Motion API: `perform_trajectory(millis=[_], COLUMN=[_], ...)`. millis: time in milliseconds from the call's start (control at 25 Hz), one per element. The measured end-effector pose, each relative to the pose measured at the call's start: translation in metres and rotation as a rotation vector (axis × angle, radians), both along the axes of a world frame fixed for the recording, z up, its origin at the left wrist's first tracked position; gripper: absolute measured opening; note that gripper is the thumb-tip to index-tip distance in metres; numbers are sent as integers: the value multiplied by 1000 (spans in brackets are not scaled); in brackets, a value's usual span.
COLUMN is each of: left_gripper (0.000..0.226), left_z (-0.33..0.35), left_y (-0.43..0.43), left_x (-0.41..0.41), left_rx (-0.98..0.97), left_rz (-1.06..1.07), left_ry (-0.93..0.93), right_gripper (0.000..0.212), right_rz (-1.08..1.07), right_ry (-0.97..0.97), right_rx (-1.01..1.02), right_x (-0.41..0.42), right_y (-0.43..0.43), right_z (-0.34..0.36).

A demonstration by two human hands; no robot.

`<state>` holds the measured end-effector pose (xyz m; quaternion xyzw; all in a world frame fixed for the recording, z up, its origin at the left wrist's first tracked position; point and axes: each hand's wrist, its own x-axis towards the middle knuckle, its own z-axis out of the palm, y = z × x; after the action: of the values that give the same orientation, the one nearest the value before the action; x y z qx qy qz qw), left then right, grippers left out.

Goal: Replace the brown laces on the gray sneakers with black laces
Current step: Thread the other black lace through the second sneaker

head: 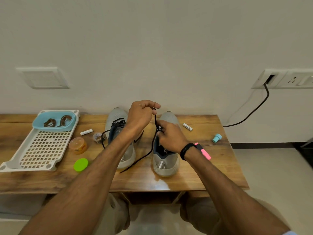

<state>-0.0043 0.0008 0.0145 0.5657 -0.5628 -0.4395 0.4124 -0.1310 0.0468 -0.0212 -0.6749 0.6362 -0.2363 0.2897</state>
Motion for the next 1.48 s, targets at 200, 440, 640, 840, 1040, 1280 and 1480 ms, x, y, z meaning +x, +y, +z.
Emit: perform_trajectory(millis=[200,440,640,840,1040,1280,1480], left_gripper=[41,41,20,45,18,27,29], left_z=[8,15,-7,-7,-10,-7,-17], left_y=[-1,1,-9,7,6,1,11], left_x=[0,-6,12,0,-17,-7,-22], left_rx=[214,497,183,-82,-149,-158,-193], left_rz=[43,19,218,-17,-369,-145,-392], left_ry=[236,871,-25,-856,-606,-989,-604], right_gripper=[38,30,19,16,20,12,11], right_rz=[-69,-174,-551,-415,-414,-444,-323], right_ry=[-144,-901,-583,-482,-475,-473,-443], right_rx=[91,416,51,35,7,35,69], right_x=[-3,-7,-50,-54,-47,-61,-47], right_y=[2,6,-10,-6,-8,-13,-9], right_z=[5,35,35,33,30,23,22])
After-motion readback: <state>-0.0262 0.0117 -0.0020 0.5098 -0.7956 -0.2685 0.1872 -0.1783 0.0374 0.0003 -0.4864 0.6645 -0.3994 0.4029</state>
